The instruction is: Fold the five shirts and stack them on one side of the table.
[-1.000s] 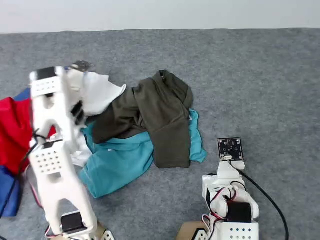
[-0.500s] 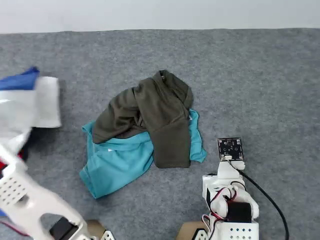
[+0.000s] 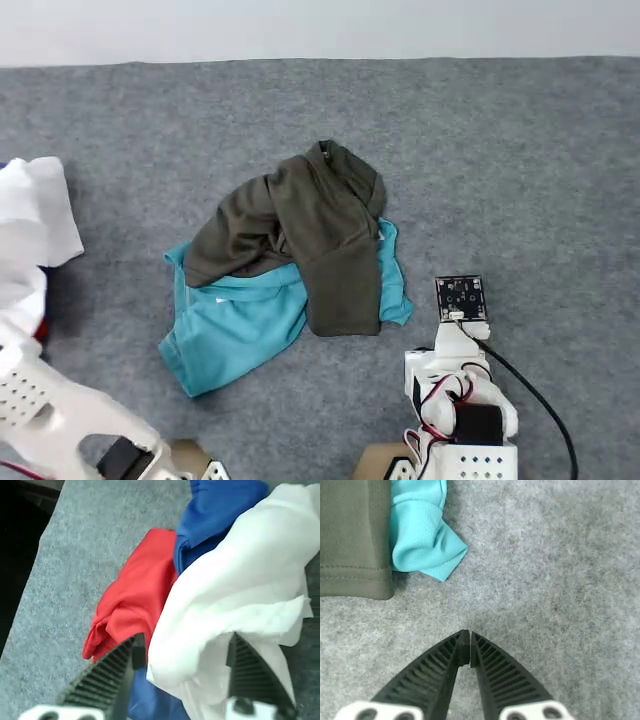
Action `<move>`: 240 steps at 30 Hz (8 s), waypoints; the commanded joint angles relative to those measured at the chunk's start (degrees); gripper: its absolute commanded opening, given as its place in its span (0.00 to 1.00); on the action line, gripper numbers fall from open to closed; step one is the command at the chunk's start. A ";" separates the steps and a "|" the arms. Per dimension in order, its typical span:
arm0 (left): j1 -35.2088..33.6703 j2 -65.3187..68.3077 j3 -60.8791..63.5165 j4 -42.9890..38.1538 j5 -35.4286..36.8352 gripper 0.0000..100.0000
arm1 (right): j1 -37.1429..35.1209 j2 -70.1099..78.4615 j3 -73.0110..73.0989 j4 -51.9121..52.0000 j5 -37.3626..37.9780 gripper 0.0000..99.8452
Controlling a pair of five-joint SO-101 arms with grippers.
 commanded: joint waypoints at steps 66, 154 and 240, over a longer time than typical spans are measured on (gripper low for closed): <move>40.97 -3.25 -1.98 -2.20 18.02 0.00 | 0.31 -0.40 0.88 0.22 0.70 0.01; 16.53 -80.18 83.47 0.26 18.20 0.01 | -10.42 0.31 -17.49 -9.19 2.90 0.01; 10.99 -80.18 89.71 0.26 18.37 0.01 | -11.65 115.47 -122.20 28.00 36.84 0.01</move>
